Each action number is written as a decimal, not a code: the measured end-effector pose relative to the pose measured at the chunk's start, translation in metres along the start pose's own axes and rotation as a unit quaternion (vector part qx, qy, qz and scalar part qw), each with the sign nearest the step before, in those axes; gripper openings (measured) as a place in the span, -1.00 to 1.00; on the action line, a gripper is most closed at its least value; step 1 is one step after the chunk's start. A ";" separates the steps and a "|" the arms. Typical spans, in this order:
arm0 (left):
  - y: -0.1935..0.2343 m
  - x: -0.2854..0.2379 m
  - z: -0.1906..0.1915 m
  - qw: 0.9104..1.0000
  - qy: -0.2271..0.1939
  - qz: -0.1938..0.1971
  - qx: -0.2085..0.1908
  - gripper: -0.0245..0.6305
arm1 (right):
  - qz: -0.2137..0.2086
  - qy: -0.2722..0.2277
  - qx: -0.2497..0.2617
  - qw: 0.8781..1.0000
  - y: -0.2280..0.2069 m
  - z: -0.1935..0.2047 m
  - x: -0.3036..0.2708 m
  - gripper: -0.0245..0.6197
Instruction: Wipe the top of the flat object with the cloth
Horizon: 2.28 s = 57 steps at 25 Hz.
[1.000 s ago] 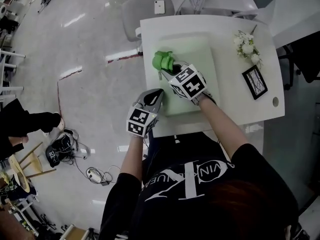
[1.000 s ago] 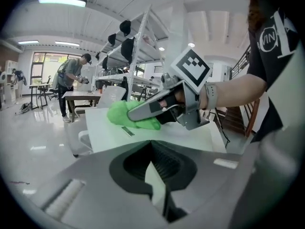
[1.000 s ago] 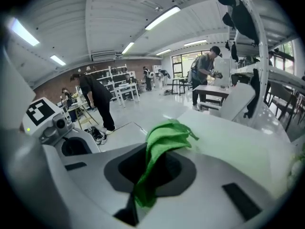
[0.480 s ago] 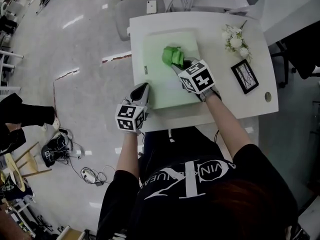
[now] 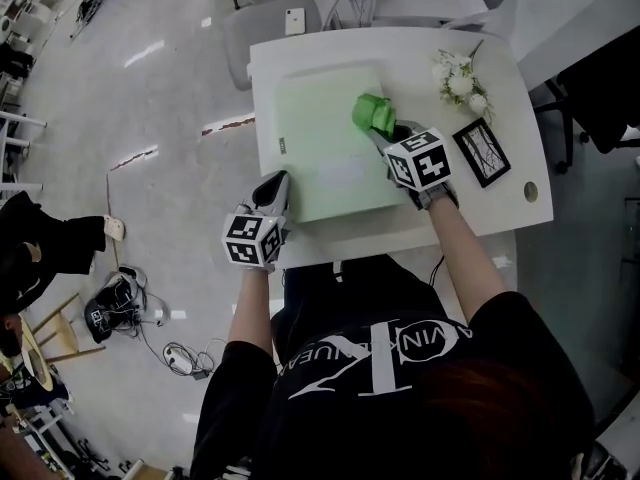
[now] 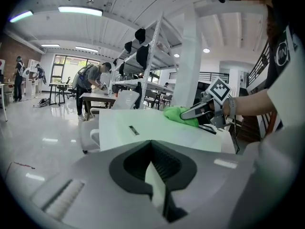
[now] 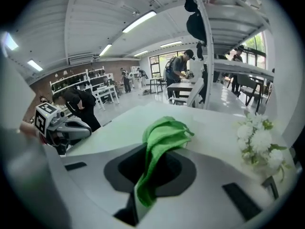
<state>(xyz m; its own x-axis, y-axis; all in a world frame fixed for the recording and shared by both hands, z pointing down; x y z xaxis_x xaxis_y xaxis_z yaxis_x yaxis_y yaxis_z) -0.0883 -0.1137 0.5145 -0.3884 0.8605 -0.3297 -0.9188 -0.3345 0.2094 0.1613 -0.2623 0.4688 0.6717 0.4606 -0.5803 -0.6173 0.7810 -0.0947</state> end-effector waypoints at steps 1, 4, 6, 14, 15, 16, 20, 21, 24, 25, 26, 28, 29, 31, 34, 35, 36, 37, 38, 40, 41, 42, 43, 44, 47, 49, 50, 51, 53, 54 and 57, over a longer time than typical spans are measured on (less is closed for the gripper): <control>0.000 0.000 0.000 1.000 0.000 0.000 0.000 -0.90 | 0.003 -0.001 -0.003 1.000 -0.002 0.001 0.002 -0.79; -0.001 0.000 0.000 1.000 0.001 0.001 0.000 -0.89 | 0.012 -0.003 -0.011 1.000 -0.008 0.004 0.008 -0.79; -0.001 0.000 0.001 1.000 0.001 0.001 0.001 -0.90 | 0.019 -0.004 -0.014 1.000 -0.011 0.007 0.012 -0.79; 0.005 -0.002 -0.001 0.999 0.022 0.028 0.037 -0.89 | 0.060 -0.001 -0.034 0.998 -0.023 0.014 0.022 -0.79; 0.005 -0.002 -0.002 0.998 0.023 0.032 0.043 -0.89 | 0.074 0.000 -0.032 0.997 -0.024 0.014 0.025 -0.79; 0.006 -0.002 -0.002 0.998 0.021 0.033 0.044 -0.89 | 0.092 -0.001 -0.027 0.995 -0.025 0.012 0.028 -0.79; 0.005 0.010 -0.008 0.998 -0.010 0.040 0.036 -0.89 | 0.121 -0.038 -0.010 0.992 -0.011 -0.004 0.043 -0.79; 0.002 0.015 -0.009 0.998 -0.015 0.055 0.031 -0.89 | 0.111 -0.049 -0.005 0.993 -0.003 -0.009 0.045 -0.79; -0.007 0.025 -0.006 0.995 -0.007 0.096 0.005 -0.86 | 0.073 -0.063 0.005 0.995 0.028 -0.023 0.037 -0.79; -0.010 0.026 -0.003 0.994 -0.002 0.106 -0.002 -0.83 | 0.057 -0.066 0.004 0.996 0.039 -0.025 0.033 -0.79; -0.014 0.027 0.000 0.993 0.002 0.115 -0.007 -0.79 | 0.041 -0.068 0.002 0.997 0.049 -0.027 0.027 -0.79; -0.019 0.027 0.005 0.992 0.006 0.123 -0.013 -0.76 | 0.010 -0.068 0.003 0.998 0.069 -0.030 0.016 -0.79; -0.021 0.028 0.007 0.992 0.006 0.123 -0.016 -0.76 | -0.003 -0.066 0.006 0.998 0.078 -0.031 0.011 -0.79; -0.023 0.030 0.010 0.992 0.007 0.120 -0.023 -0.76 | -0.026 -0.061 0.016 0.998 0.095 -0.033 0.001 -0.79; -0.025 0.035 0.018 0.992 0.018 0.120 -0.025 -0.79 | -0.062 -0.049 0.033 0.996 0.119 -0.036 -0.012 -0.79; -0.025 0.037 0.020 0.992 0.020 0.119 -0.021 -0.81 | -0.073 -0.044 0.039 0.996 0.126 -0.037 -0.016 -0.79; -0.026 0.038 0.021 0.993 0.019 0.117 -0.018 -0.82 | -0.083 -0.038 0.045 0.995 0.132 -0.037 -0.021 -0.79; -0.027 0.039 0.021 0.993 0.018 0.114 -0.015 -0.83 | -0.092 -0.032 0.051 0.994 0.138 -0.036 -0.025 -0.79; -0.028 0.041 0.020 0.994 0.017 0.111 -0.013 -0.84 | -0.099 -0.026 0.057 0.993 0.143 -0.036 -0.029 -0.79; -0.030 0.043 0.018 0.994 0.017 0.109 -0.016 -0.85 | -0.112 -0.016 0.066 0.991 0.152 -0.033 -0.037 -0.79; -0.031 0.045 0.019 0.994 0.018 0.109 -0.018 -0.87 | -0.118 -0.011 0.070 0.990 0.156 -0.031 -0.040 -0.79; -0.032 0.046 0.020 0.993 0.018 0.111 -0.020 -0.87 | -0.125 -0.007 0.074 0.989 0.160 -0.029 -0.042 -0.79; -0.033 0.048 0.024 0.993 0.020 0.114 -0.023 -0.87 | -0.130 -0.001 0.078 0.988 0.164 -0.027 -0.044 -0.79; -0.034 0.049 0.026 0.993 0.019 0.116 -0.024 -0.88 | -0.134 0.005 0.082 0.988 0.167 -0.025 -0.046 -0.79; -0.033 0.050 0.024 0.994 0.013 0.110 -0.019 -0.89 | -0.138 0.018 0.085 0.987 0.167 -0.016 -0.049 -0.79; -0.032 0.049 0.026 0.993 0.013 0.114 -0.017 -0.89 | -0.137 0.018 0.072 0.988 0.161 -0.011 -0.047 -0.79; -0.031 0.049 0.027 0.993 0.012 0.115 -0.015 -0.89 | -0.135 0.018 0.066 0.989 0.158 -0.008 -0.045 -0.79; -0.030 0.049 0.029 0.993 0.010 0.117 -0.012 -0.89 | -0.132 0.017 0.059 0.989 0.154 -0.006 -0.042 -0.79; -0.028 0.050 0.032 0.993 0.007 0.120 -0.007 -0.89 | -0.123 0.015 0.046 0.991 0.145 -0.003 -0.036 -0.79; -0.028 0.050 0.032 0.993 0.005 0.121 -0.007 -0.89 | -0.116 0.014 0.039 0.992 0.140 -0.001 -0.032 -0.79; -0.028 0.051 0.031 0.992 0.003 0.125 -0.008 -0.89 | -0.095 0.012 0.023 0.995 0.126 0.004 -0.020 -0.79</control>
<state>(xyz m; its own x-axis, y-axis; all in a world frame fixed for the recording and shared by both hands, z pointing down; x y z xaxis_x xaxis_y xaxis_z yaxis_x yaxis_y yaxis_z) -0.0806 -0.0483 0.5207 -0.6039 0.7478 -0.2757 -0.7953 -0.5425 0.2705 0.0716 -0.1711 0.4721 0.7643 0.2930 -0.5745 -0.4598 0.8721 -0.1671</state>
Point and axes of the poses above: the fingertips, and each gripper's own axes: x backward along the fingers, y to its left, z out of its underside, the point moved 9 cm from there along x, backward along the fingers, and after that the axes turned 5 degrees about -y, right-handed, at the moved point
